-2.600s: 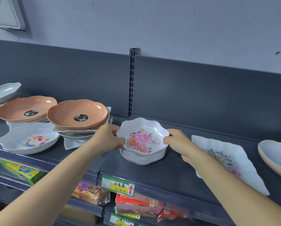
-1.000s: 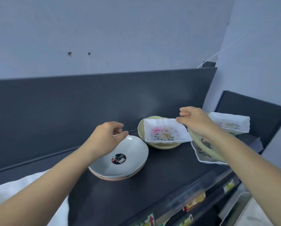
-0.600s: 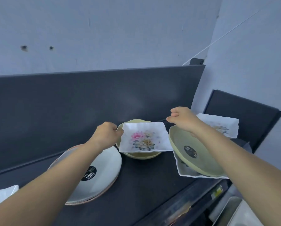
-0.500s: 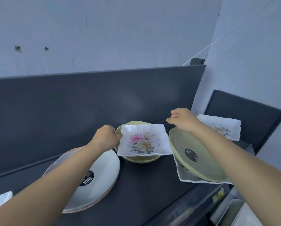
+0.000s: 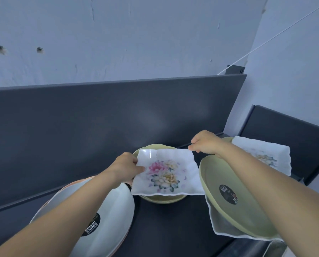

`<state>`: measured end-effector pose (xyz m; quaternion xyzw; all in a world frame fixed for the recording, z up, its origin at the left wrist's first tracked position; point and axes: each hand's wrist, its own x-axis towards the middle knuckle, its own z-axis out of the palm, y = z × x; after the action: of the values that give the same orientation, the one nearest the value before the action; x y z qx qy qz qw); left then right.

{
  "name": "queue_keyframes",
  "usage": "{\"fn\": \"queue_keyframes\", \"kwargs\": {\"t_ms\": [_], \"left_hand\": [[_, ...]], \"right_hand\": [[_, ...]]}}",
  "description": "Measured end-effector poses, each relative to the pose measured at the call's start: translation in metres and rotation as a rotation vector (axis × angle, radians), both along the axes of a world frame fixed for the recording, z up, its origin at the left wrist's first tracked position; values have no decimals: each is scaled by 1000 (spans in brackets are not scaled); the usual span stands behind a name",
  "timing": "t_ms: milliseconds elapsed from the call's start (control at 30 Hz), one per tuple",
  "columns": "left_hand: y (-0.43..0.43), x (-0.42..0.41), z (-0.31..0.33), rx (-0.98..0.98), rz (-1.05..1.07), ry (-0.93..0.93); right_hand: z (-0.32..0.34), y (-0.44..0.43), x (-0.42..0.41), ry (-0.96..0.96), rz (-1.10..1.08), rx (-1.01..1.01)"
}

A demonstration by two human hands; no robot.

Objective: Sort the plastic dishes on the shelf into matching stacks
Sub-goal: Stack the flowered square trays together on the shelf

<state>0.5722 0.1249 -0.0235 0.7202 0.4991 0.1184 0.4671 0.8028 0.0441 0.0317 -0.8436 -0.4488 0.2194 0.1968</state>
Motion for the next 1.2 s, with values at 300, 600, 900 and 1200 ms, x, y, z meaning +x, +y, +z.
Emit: {"fn": "queue_keyframes", "kwargs": {"t_ms": [300, 600, 900, 1200], "left_hand": [[-1, -7, 3, 60, 102, -190], [-4, -21, 9, 112, 121, -226], [-13, -46, 25, 187, 182, -237], [-36, -100, 43, 144, 273, -296]], "right_hand": [[-11, 24, 12, 181, 51, 17], [-8, 26, 4, 227, 106, 100], [3, 30, -18, 293, 140, 174], [18, 30, -62, 330, 230, 173]]}}
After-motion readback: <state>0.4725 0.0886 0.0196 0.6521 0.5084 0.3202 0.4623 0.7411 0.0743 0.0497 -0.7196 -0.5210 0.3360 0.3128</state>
